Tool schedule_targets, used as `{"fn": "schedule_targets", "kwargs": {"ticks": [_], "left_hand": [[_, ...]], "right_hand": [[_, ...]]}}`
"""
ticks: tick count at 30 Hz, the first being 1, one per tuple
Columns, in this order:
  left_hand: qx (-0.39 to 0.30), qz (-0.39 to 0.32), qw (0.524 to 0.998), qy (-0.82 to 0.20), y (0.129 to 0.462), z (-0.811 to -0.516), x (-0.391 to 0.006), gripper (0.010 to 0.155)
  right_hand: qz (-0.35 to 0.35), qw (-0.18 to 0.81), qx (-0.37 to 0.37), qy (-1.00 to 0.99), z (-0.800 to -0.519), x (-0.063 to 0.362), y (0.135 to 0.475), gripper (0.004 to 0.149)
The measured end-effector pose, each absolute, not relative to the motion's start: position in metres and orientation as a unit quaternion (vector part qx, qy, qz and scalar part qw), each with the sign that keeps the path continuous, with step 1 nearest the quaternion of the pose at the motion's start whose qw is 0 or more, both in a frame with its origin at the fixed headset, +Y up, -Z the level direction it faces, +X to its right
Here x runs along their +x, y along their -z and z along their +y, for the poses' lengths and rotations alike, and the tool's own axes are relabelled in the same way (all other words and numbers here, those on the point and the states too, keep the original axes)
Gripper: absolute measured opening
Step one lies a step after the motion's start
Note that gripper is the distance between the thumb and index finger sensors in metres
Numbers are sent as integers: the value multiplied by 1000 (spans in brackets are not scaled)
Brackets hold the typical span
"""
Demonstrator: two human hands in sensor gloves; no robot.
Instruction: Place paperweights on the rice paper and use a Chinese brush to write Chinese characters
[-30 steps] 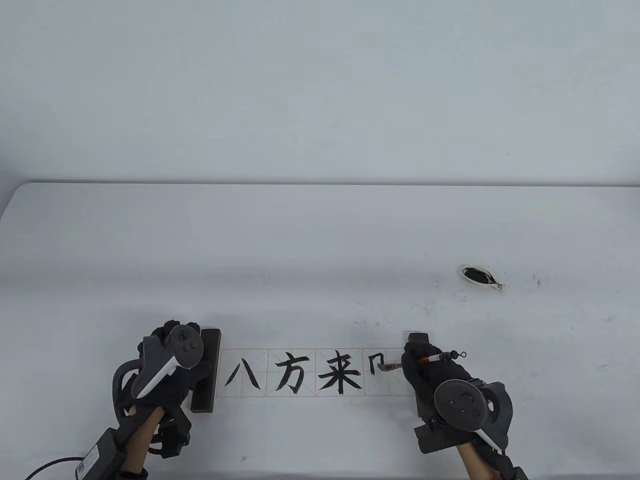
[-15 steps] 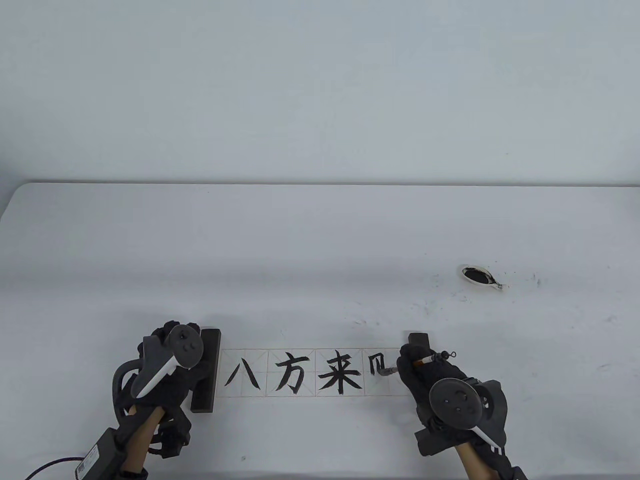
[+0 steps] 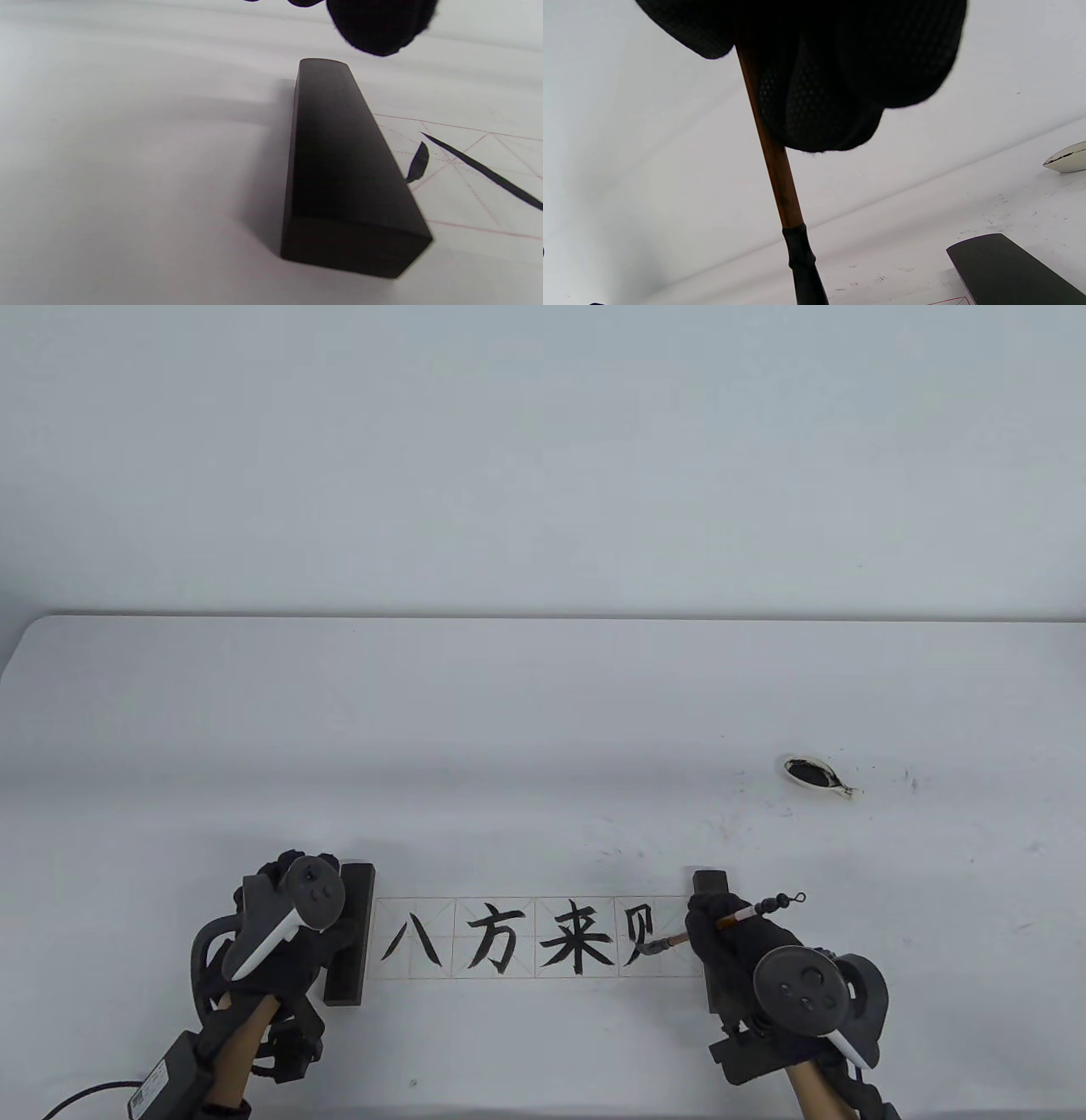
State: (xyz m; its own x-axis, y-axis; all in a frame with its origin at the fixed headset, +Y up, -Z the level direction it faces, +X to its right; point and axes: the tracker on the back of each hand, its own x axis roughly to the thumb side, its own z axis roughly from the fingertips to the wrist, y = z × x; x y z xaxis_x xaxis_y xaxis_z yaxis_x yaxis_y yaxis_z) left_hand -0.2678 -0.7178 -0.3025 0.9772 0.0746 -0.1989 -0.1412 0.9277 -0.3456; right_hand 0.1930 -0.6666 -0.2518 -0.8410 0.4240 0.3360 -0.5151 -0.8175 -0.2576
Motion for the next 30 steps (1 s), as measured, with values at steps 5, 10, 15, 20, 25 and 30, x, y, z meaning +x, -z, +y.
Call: {"fn": "schedule_targets", "kwargs": {"ticks": [5,10,15,20,25,30], "left_hand": [[-182,91,977,-55,303,-718,-268,84],[-182,91,977,-55,303,-718,-268,84],[-182,91,977,-55,303,-718,-268,84],[-183,91,977,-54,303,-718,-268,84],[-185,90,977,-54,303,-718,-267,84],[-185,90,977,-56,302,-718,-267,84]], "right_hand": [[-162,236,140,-948,-670,189,253,42],[-152,210,137,-956,-671,187,253,41],[-148,201,129,-960,-669,190,253,40],[-170,234,110,-951,-664,199,253,42],[-172,238,100,-951,-665,206,256,43],[-159,234,105,-953,-666,204,258,43]]}}
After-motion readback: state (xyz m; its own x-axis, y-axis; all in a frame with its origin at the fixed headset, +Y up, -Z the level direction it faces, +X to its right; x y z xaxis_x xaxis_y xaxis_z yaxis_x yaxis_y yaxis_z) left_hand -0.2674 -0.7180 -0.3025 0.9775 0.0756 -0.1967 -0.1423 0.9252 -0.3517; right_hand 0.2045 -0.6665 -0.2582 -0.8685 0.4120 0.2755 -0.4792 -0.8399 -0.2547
